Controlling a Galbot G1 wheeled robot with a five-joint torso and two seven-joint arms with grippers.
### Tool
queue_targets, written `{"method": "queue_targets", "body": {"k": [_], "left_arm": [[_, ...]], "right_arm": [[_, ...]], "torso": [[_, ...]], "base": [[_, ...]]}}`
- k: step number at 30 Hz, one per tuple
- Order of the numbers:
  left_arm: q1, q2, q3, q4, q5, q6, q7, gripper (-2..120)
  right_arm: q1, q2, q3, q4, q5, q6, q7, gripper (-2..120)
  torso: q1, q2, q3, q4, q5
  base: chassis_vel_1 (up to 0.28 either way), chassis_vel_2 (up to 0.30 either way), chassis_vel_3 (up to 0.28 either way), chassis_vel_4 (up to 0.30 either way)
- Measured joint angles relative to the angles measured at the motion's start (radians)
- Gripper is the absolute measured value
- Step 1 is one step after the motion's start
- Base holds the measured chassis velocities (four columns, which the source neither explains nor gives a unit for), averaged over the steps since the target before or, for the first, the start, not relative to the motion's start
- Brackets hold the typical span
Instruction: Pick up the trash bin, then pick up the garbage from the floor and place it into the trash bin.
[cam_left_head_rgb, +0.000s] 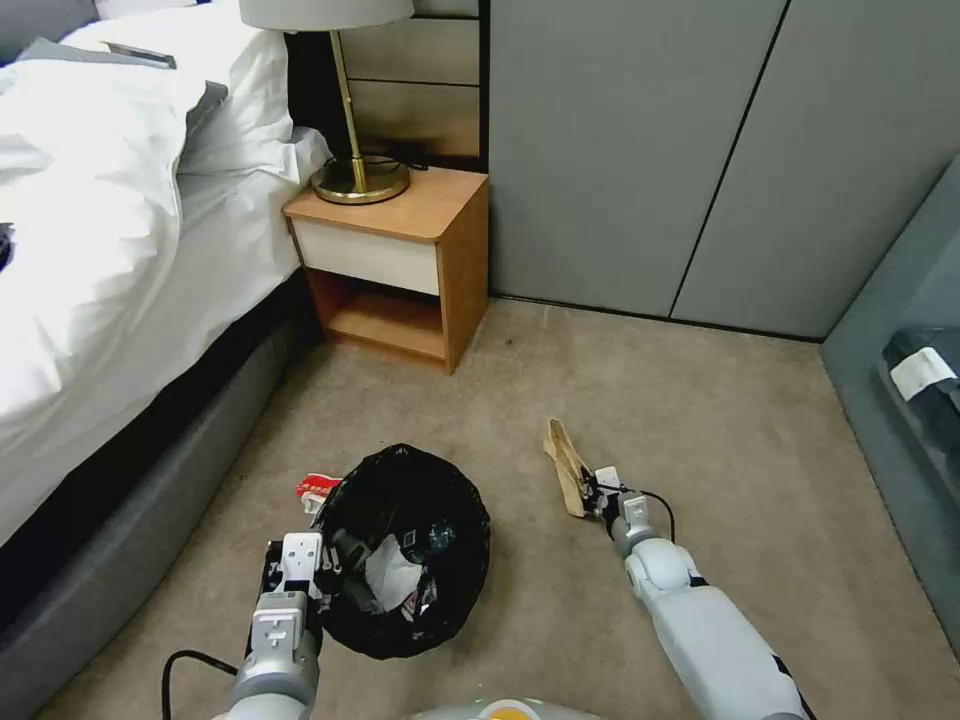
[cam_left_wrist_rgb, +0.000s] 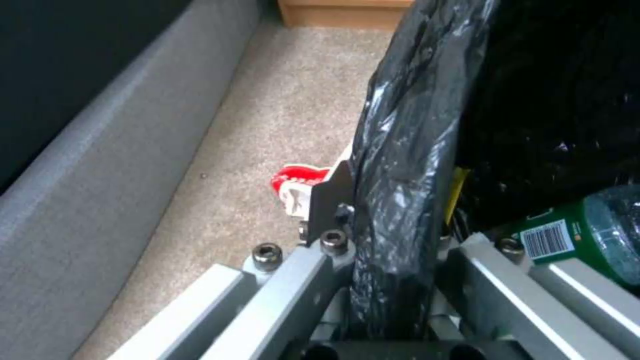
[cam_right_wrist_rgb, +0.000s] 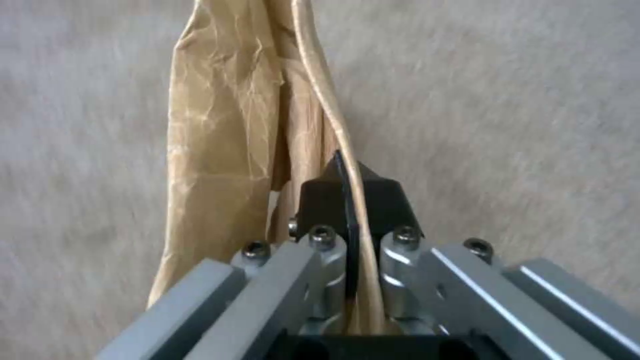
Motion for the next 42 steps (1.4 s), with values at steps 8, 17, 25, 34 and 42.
{"method": "queue_targets", "body": {"k": [8, 17, 25, 34, 42], "left_arm": [[0.007, -0.001, 0.000, -0.005, 0.007, 0.001, 0.000, 1], [0.015, -0.006, 0.009, -0.007, 0.024, -0.001, 0.000, 1], [0.016, -0.006, 0.013, -0.008, 0.029, -0.004, 0.000, 1], [0.013, -0.009, 0.023, -0.009, 0.036, -0.004, 0.000, 1], [0.009, -0.011, 0.024, -0.009, 0.036, -0.004, 0.001, 1]], "right_arm": [[-0.133, -0.028, 0.025, 0.427, 0.177, 0.019, 0.042, 0], [-0.363, -0.100, -0.024, 0.985, 0.147, 0.166, -0.198, 0], [-0.502, -0.251, -0.227, 1.077, 0.038, 0.204, -0.275, 0], [-0.506, -0.263, -0.311, 0.984, -0.019, 0.213, -0.275, 0], [-0.476, -0.254, -0.331, 0.936, -0.018, 0.187, -0.252, 0]], "torso": [[0.000, 0.000, 0.000, 0.0001, -0.0003], [0.000, 0.000, 0.000, -0.0001, 0.0000], [0.000, 0.000, 0.000, -0.0001, -0.0001], [0.000, 0.000, 0.000, 0.0000, 0.0000], [0.000, 0.000, 0.000, 0.0000, -0.0001]], "base": [[0.000, 0.000, 0.000, 0.000], [0.000, 0.000, 0.000, 0.000], [0.000, 0.000, 0.000, 0.000], [0.000, 0.000, 0.000, 0.000], [0.000, 0.000, 0.000, 0.000]]}}
